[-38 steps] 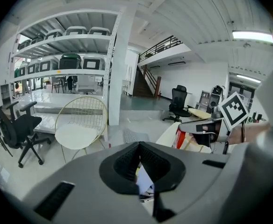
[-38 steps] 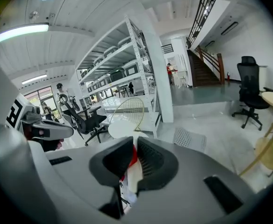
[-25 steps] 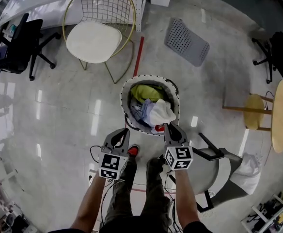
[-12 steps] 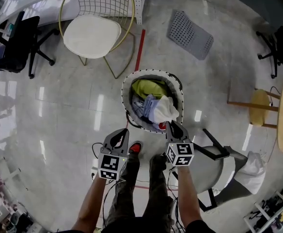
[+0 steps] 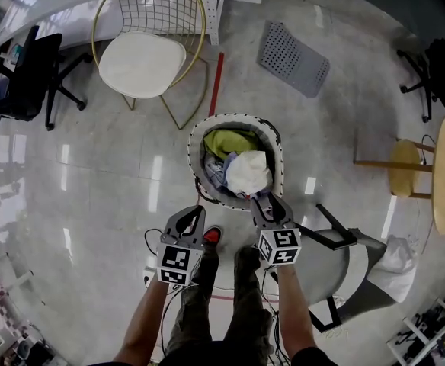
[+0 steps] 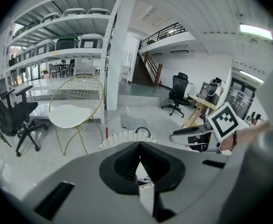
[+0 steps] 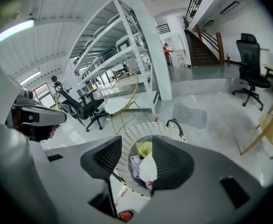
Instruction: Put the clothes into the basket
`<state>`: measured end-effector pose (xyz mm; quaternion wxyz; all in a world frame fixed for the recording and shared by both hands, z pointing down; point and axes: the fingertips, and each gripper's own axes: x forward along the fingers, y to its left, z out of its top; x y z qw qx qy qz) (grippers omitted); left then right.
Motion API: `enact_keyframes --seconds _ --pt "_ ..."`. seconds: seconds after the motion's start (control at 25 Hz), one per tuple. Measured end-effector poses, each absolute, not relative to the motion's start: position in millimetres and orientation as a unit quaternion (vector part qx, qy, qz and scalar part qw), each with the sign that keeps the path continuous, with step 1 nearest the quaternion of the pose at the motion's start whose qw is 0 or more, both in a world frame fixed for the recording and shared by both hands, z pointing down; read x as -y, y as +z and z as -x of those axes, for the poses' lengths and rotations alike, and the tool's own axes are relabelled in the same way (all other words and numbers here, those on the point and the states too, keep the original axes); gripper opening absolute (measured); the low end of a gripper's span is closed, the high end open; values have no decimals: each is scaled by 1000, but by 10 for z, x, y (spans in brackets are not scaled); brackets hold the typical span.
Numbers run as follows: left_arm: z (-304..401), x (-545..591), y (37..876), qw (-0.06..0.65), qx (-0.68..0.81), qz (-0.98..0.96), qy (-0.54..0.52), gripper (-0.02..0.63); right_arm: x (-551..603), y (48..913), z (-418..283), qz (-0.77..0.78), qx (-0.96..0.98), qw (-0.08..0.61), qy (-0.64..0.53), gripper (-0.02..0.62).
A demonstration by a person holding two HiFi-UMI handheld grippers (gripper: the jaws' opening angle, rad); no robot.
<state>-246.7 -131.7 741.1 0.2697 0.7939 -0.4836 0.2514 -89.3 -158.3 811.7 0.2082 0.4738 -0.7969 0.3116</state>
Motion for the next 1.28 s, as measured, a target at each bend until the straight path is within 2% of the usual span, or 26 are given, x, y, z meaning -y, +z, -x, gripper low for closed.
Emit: enact_keyframes --seconds 0.48,0.84,1.28 --pt "2249 1366 6642 218 481 -819 224 7 1622 7185 781 -500 812 162 255 201" --pt "2203 1274 5949 175 485 -834 196 7 1473 6362 684 -521 818 129 207 118" --pt "2060 1115 5166 122 474 -856 165 6 1189 5397 474 -553 816 82 147 67"
